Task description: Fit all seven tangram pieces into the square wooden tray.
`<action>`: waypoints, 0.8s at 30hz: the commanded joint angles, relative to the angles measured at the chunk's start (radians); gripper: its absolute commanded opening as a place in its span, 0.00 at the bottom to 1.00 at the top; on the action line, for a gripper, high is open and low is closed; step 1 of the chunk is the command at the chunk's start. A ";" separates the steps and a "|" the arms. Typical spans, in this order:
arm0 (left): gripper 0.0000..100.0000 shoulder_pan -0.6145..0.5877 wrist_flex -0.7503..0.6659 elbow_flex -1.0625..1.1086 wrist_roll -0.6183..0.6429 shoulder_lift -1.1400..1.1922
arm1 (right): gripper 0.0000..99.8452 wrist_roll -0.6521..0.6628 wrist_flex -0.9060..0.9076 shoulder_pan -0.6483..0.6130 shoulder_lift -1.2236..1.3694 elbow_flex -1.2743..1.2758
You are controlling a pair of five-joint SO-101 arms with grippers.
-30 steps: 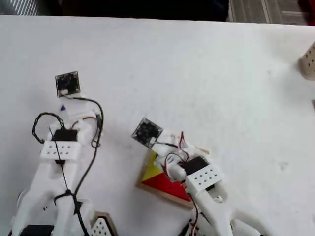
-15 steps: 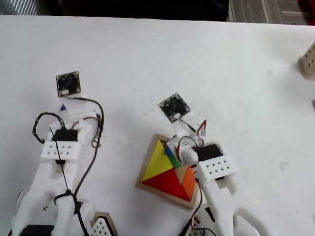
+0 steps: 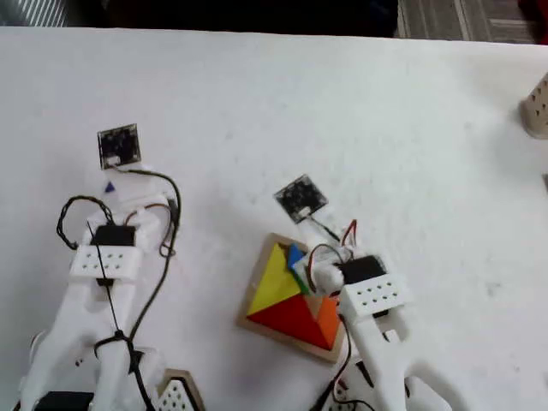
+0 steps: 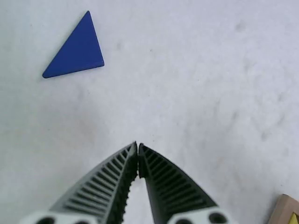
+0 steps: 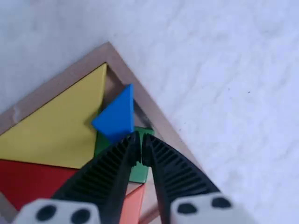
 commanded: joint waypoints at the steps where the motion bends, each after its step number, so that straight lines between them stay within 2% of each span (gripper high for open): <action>1: 0.02 0.005 -0.023 -0.006 0.003 -0.027 | 0.02 0.015 0.038 -0.048 -0.013 -0.005; 15: 0.02 0.007 -0.023 -0.009 0.003 -0.027 | 0.02 0.012 0.116 -0.225 -0.019 -0.008; 21: 0.02 0.005 -0.023 -0.011 0.003 -0.027 | 0.02 0.020 0.154 -0.096 -0.021 -0.064; 24: 0.02 0.007 -0.023 -0.011 0.003 -0.027 | 0.02 0.023 0.237 -0.101 -0.021 -0.086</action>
